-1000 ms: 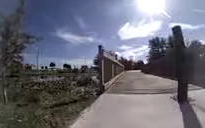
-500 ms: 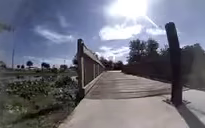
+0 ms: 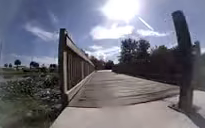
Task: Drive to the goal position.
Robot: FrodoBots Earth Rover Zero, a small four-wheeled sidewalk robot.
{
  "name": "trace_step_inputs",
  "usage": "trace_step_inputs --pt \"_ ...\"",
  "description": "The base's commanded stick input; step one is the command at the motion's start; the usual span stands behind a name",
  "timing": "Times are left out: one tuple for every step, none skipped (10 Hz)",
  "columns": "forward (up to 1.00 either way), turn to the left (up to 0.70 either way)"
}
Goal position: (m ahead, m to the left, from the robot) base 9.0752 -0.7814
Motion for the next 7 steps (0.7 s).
trace_step_inputs --pt "0.85 0.0" --pt "0.85 0.0" --pt "0.85 0.0" --pt "0.85 0.0" --pt "0.85 0.0" --pt "0.85 0.0" --pt "0.85 0.0"
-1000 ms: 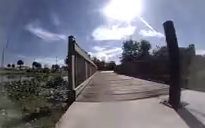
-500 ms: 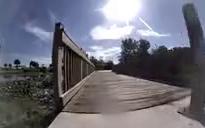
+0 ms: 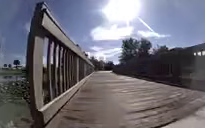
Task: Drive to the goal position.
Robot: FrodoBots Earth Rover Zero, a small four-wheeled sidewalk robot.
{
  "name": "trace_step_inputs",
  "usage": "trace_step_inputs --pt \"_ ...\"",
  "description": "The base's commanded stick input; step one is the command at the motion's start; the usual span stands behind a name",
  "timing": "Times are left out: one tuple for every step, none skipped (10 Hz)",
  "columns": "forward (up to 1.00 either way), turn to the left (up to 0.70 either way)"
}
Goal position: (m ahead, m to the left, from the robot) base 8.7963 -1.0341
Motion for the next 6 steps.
trace_step_inputs --pt "0.85 0.0" --pt "0.85 0.0" --pt "0.85 0.0" --pt "0.85 0.0" --pt "0.85 0.0" --pt "0.85 0.0"
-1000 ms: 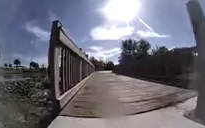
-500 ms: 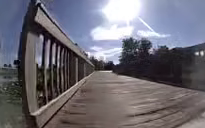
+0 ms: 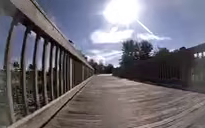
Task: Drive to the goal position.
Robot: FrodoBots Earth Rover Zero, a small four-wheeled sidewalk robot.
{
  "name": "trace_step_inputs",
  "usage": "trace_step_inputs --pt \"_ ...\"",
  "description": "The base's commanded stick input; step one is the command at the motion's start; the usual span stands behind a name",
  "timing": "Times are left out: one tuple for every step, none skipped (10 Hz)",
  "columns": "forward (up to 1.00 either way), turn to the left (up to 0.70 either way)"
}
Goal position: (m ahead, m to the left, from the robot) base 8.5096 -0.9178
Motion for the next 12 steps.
trace_step_inputs --pt "0.85 0.0" --pt "0.85 0.0" --pt "0.85 0.0" --pt "0.85 0.0" --pt "0.85 0.0" --pt "0.85 0.0" --pt "0.85 0.0" --pt "0.85 0.0" --pt "0.85 0.0" --pt "0.85 0.0" --pt "0.85 0.0" --pt "0.85 0.0"
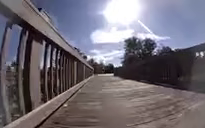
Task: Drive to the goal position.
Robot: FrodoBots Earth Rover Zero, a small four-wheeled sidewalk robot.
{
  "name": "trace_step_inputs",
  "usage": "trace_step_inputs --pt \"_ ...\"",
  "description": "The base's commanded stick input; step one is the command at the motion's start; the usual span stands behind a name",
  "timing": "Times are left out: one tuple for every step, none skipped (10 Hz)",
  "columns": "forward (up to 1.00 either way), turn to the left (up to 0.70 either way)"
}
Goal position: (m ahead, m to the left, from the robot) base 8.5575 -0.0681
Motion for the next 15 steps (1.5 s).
trace_step_inputs --pt "0.85 0.0" --pt "0.85 0.0" --pt "0.85 0.0" --pt "0.85 0.0" --pt "0.85 0.0" --pt "0.85 0.0" --pt "0.85 0.0" --pt "0.85 0.0" --pt "0.85 0.0" --pt "0.85 -0.34" --pt "0.85 -0.34" --pt "0.85 -0.01" --pt "0.85 0.0" --pt "0.85 0.0" --pt "0.85 0.0"
